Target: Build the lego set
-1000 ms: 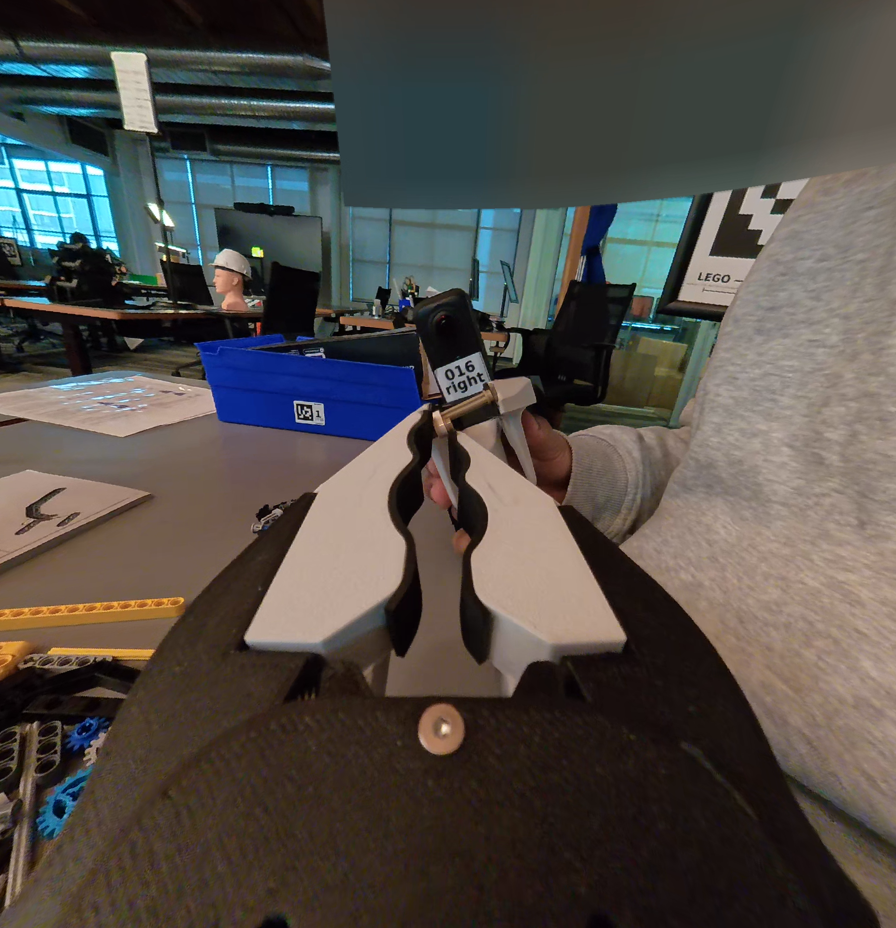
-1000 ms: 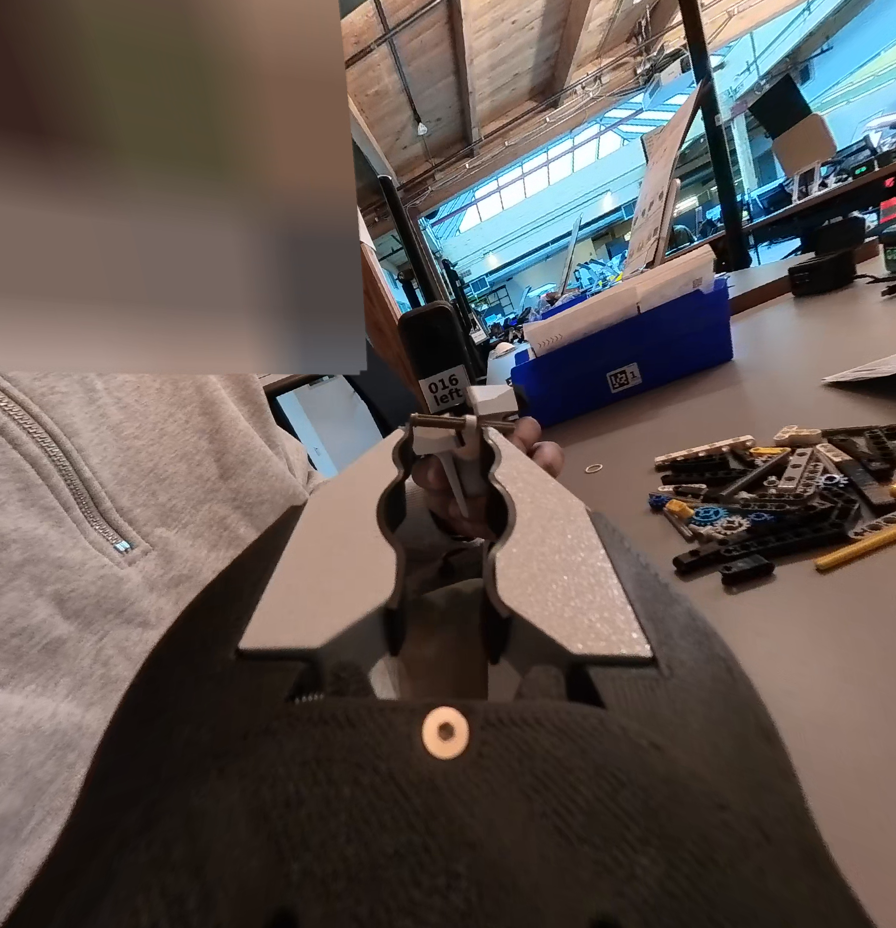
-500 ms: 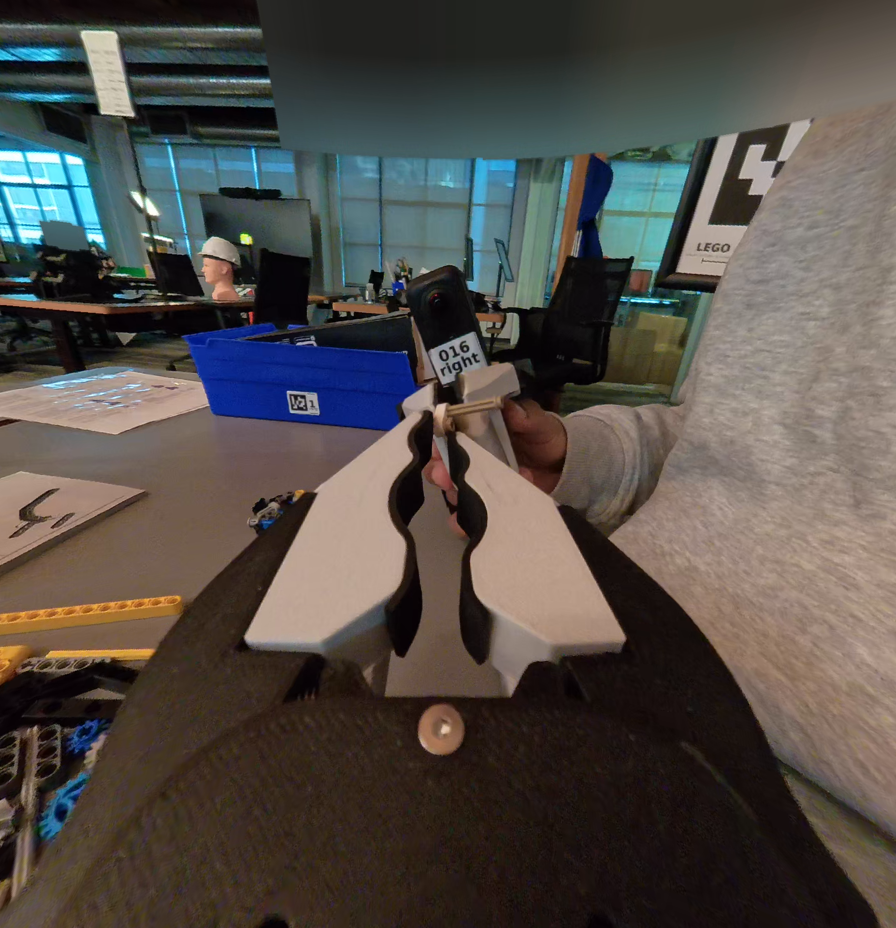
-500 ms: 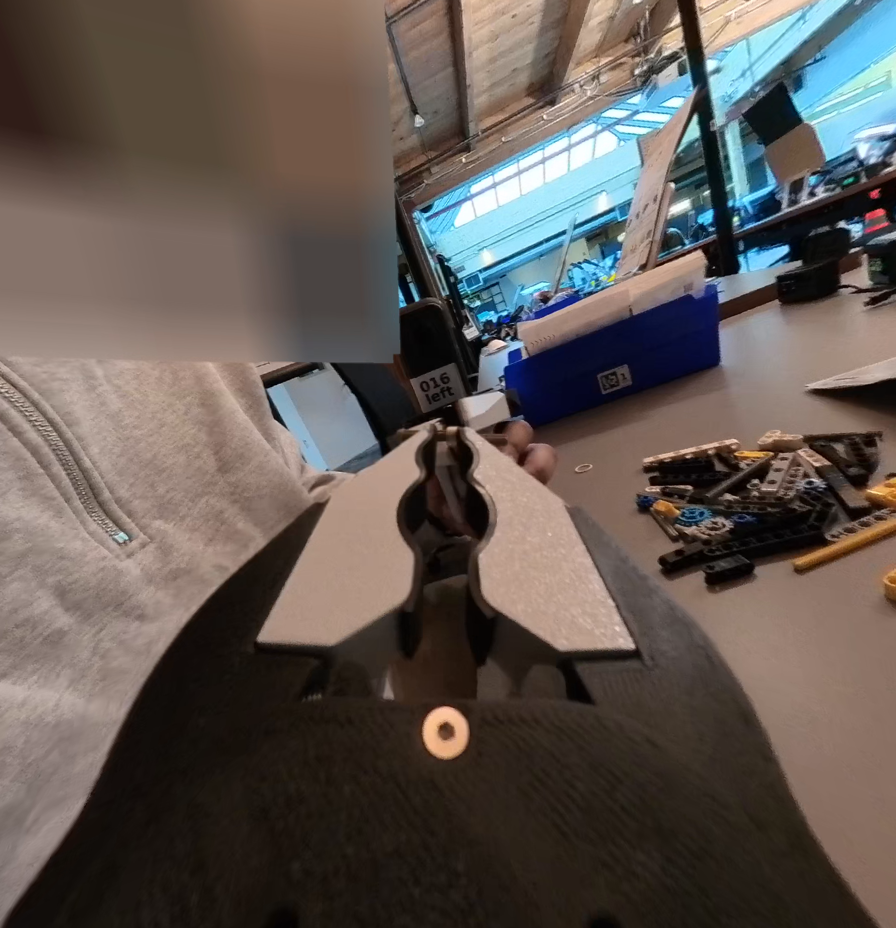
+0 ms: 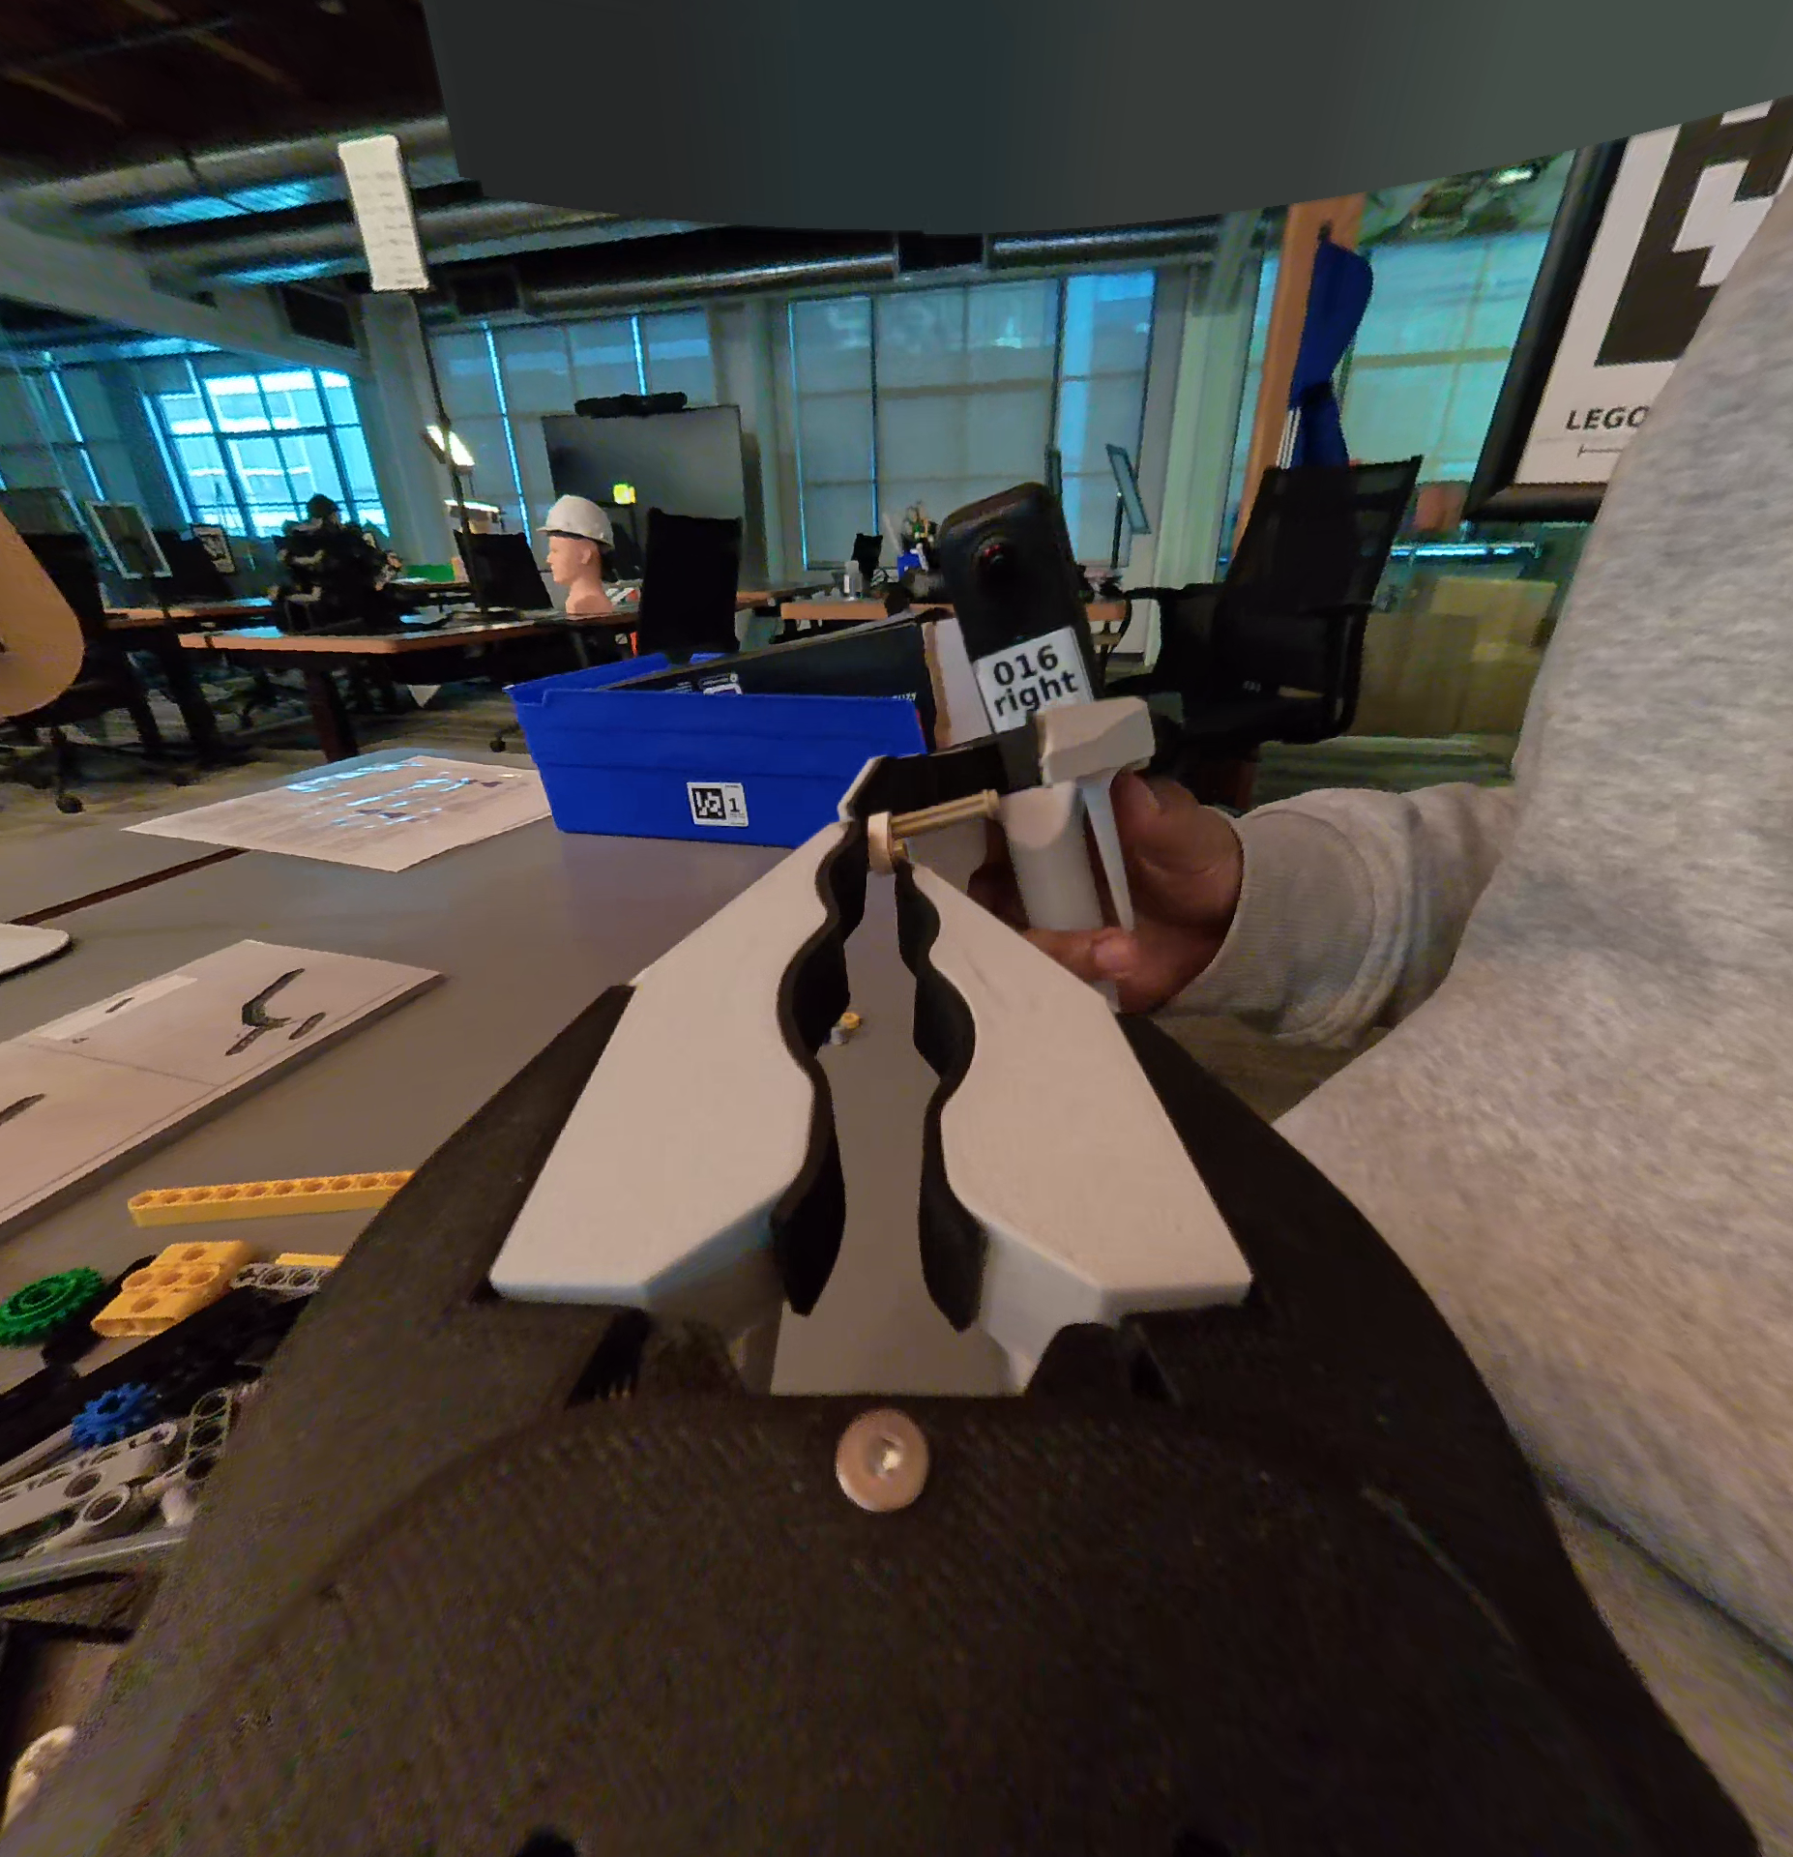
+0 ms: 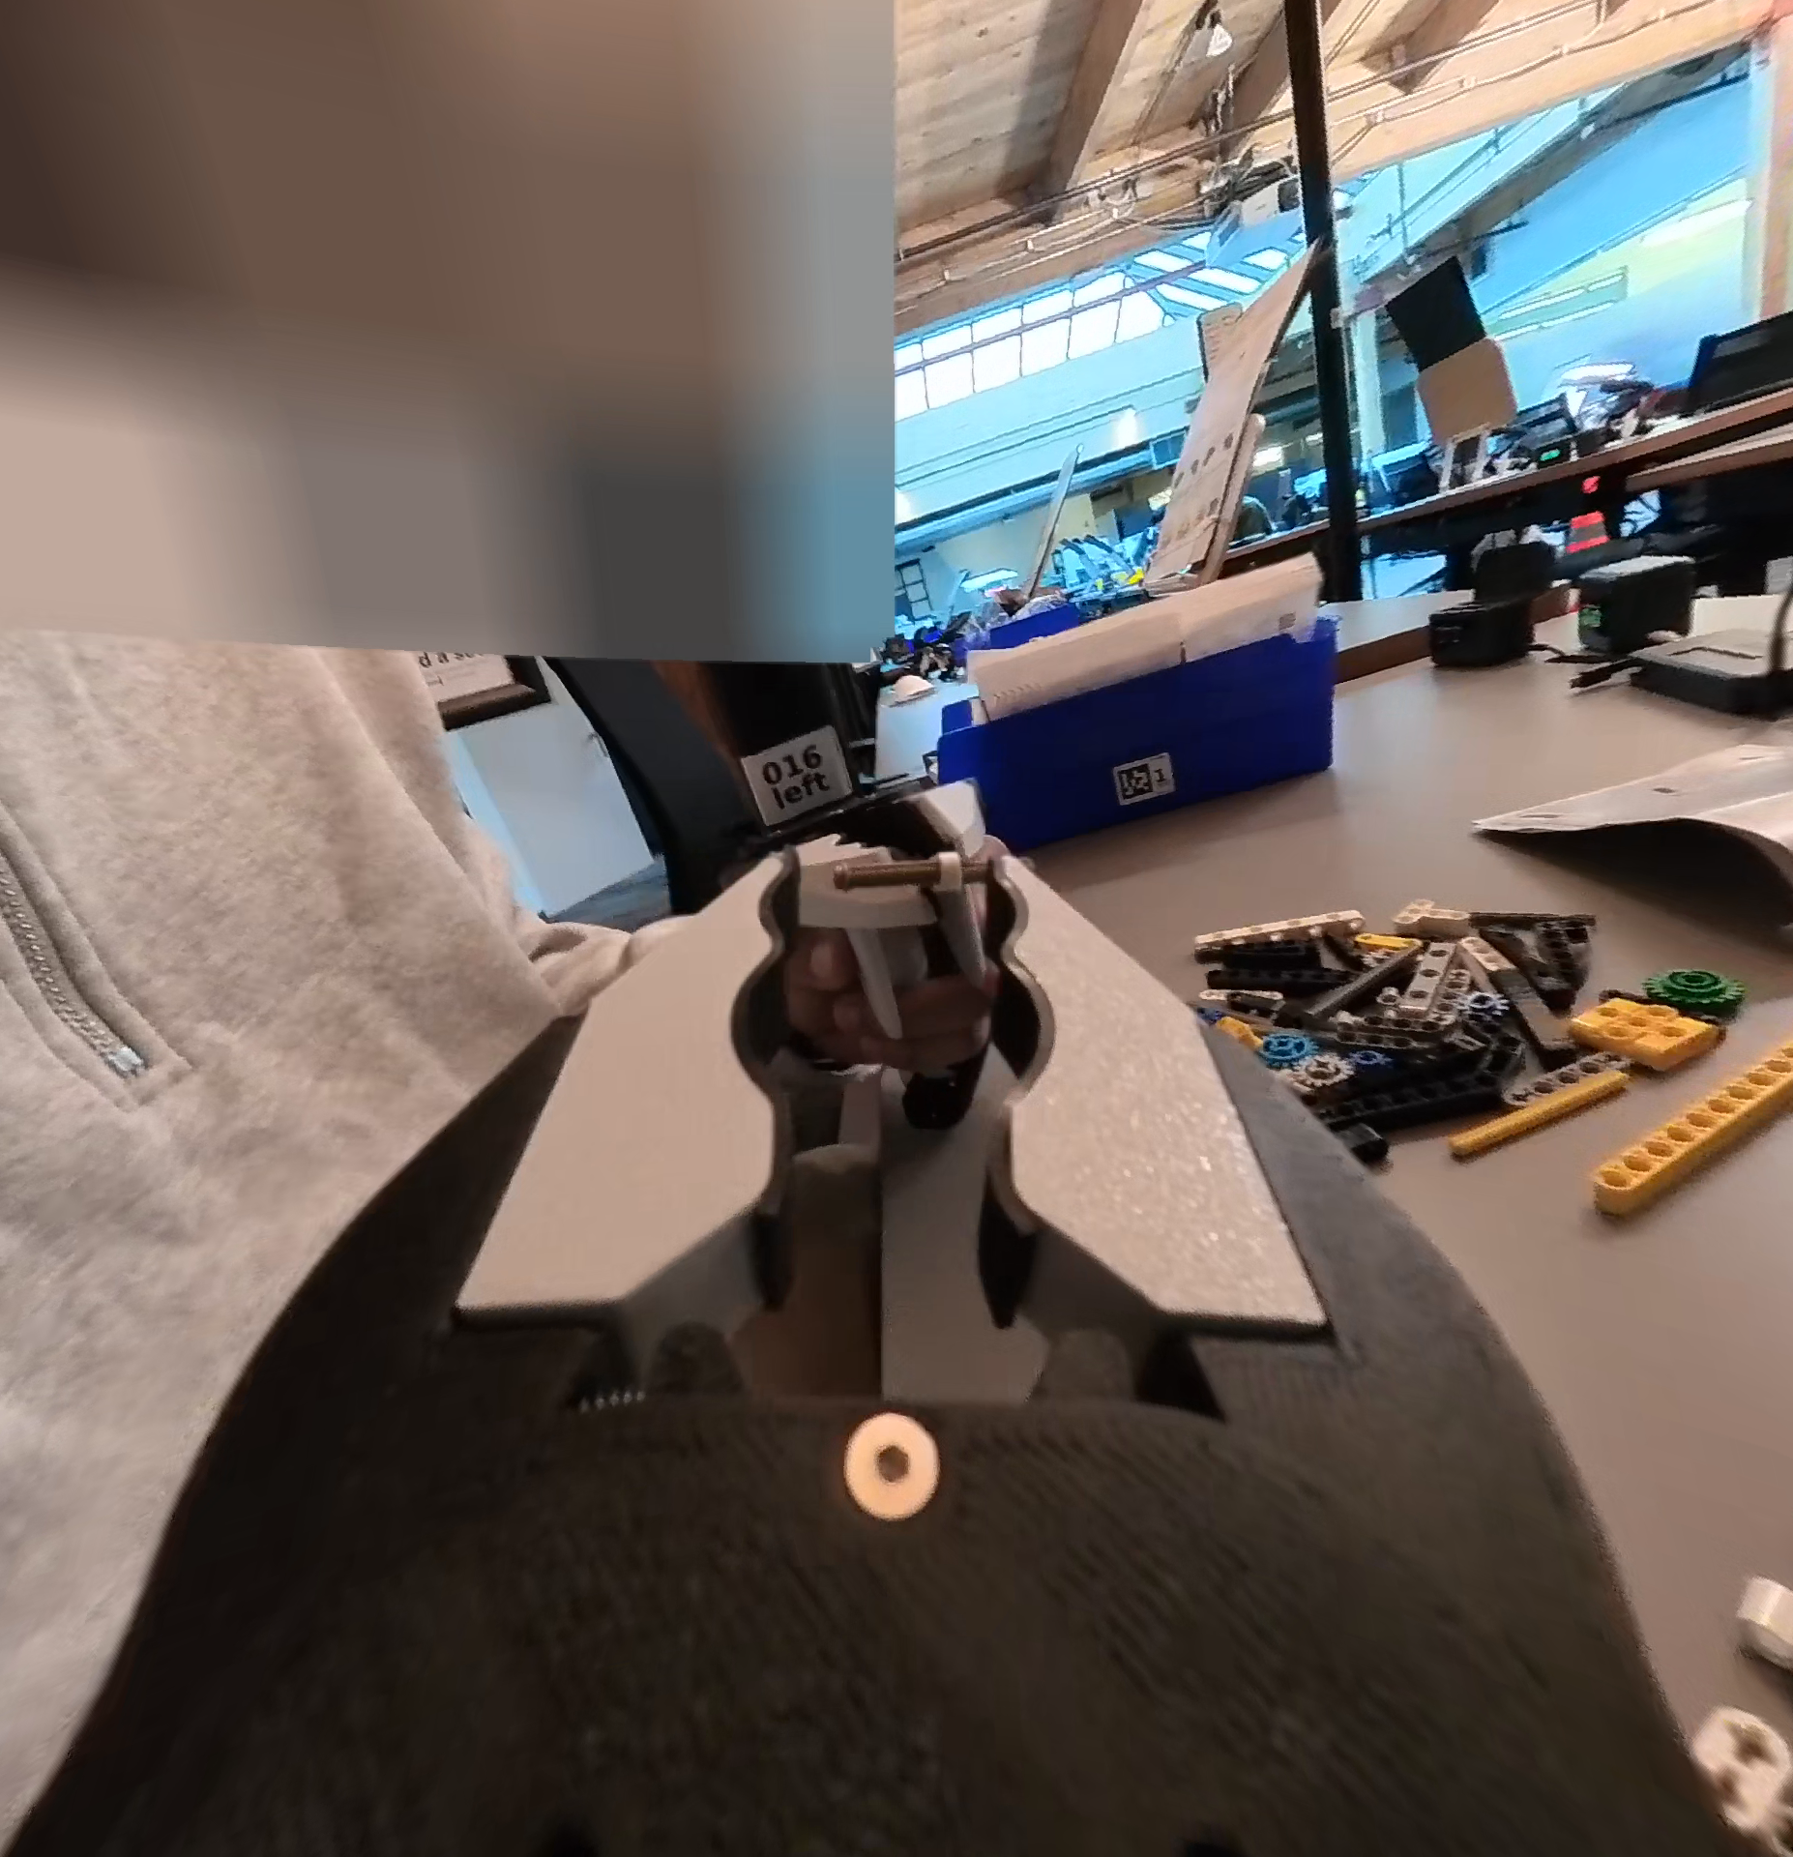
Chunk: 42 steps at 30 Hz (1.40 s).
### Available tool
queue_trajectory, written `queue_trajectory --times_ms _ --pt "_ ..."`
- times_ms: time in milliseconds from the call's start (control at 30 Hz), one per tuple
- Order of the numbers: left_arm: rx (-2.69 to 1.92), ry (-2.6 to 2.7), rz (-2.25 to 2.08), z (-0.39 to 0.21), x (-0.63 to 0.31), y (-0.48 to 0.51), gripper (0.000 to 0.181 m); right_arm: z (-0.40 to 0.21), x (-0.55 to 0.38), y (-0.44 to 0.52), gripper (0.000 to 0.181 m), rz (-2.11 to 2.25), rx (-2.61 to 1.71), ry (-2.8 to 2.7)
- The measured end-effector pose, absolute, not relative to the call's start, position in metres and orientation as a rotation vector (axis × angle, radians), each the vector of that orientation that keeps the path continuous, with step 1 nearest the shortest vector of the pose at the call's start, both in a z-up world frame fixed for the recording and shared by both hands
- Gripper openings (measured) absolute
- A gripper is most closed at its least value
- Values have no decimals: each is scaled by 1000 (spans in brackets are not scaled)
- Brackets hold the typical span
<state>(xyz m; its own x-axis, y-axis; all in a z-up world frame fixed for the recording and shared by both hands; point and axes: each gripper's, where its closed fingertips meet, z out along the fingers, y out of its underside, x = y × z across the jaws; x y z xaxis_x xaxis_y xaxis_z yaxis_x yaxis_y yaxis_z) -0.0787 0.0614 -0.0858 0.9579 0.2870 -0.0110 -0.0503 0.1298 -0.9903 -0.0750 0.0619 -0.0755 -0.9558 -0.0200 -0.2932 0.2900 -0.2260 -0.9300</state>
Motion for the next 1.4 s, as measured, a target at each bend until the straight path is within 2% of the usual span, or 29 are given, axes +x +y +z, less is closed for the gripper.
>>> queue_trajectory --times_ms 133,267,1100,1200,1400 --pt "-1422 -188 243 -85 -77 62 4 -79 -72 58 34 -2290 297 1873" --pt "-1430 -172 251 -86 -74 64 4 -76 -71 59 24 -2311 278 1869" --pt "-1361 -193 195 -78 -68 72 4 -63 -65 61 23 -2383 232 1746" --pt "-1353 -191 187 -76 -67 73 4 -64 -66 60 29 -2379 249 1745" --pt "-1356 -194 189 -77 -68 73 4 -63 -64 60 24 -2379 235 1738"
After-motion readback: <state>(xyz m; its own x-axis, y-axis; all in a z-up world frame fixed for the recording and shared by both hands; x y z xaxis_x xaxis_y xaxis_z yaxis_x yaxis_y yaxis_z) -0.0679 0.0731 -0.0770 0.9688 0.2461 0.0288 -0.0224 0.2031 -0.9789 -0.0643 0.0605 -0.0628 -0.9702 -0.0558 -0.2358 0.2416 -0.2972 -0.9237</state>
